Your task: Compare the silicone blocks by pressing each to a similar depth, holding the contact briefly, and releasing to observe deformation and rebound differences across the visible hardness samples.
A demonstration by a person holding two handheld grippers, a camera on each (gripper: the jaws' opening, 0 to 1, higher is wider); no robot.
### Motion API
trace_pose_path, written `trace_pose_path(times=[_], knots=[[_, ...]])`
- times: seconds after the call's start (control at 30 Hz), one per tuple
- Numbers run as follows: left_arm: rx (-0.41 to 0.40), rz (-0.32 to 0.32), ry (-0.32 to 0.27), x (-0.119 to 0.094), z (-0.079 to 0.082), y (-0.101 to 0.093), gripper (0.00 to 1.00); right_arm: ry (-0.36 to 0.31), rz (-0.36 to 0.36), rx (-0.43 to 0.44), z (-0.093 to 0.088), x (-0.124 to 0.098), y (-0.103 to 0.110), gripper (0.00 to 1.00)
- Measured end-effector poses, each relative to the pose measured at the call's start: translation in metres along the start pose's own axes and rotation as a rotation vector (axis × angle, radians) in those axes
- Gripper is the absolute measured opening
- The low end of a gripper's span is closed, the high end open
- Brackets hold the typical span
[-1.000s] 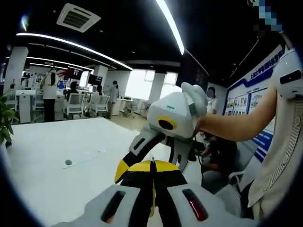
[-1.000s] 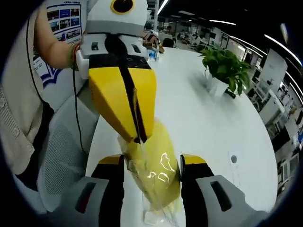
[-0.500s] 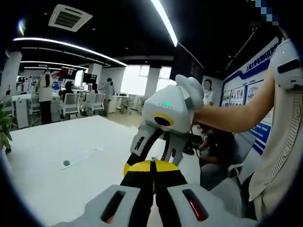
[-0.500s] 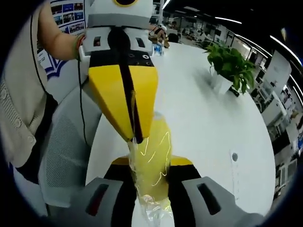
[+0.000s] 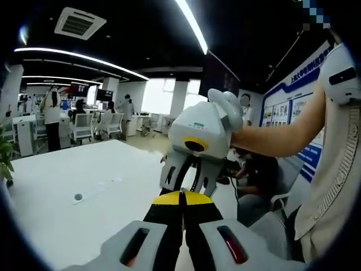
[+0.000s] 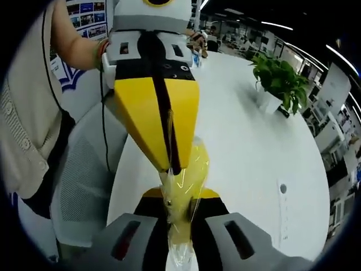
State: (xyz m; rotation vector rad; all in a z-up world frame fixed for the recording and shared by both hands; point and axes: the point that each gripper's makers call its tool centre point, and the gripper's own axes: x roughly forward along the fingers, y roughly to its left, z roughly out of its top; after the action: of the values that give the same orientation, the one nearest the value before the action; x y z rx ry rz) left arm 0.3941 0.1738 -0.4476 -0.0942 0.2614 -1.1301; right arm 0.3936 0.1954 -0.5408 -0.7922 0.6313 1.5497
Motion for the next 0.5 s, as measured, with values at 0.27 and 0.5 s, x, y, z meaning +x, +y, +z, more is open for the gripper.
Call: trace_pose_path(times=[0.27, 0.5], knots=[[0.001, -0.008, 0.005, 0.003, -0.0005, -0.0037, 0.0, 0.011, 0.005, 0.011, -0.0036, -0.0029, 0.0037, 0.06], [0.002, -0.016, 0.012, 0.0057, -0.0012, -0.0079, 0.0, 0.016, 0.005, 0.009, -0.0065, -0.0051, 0.0068, 0.06]])
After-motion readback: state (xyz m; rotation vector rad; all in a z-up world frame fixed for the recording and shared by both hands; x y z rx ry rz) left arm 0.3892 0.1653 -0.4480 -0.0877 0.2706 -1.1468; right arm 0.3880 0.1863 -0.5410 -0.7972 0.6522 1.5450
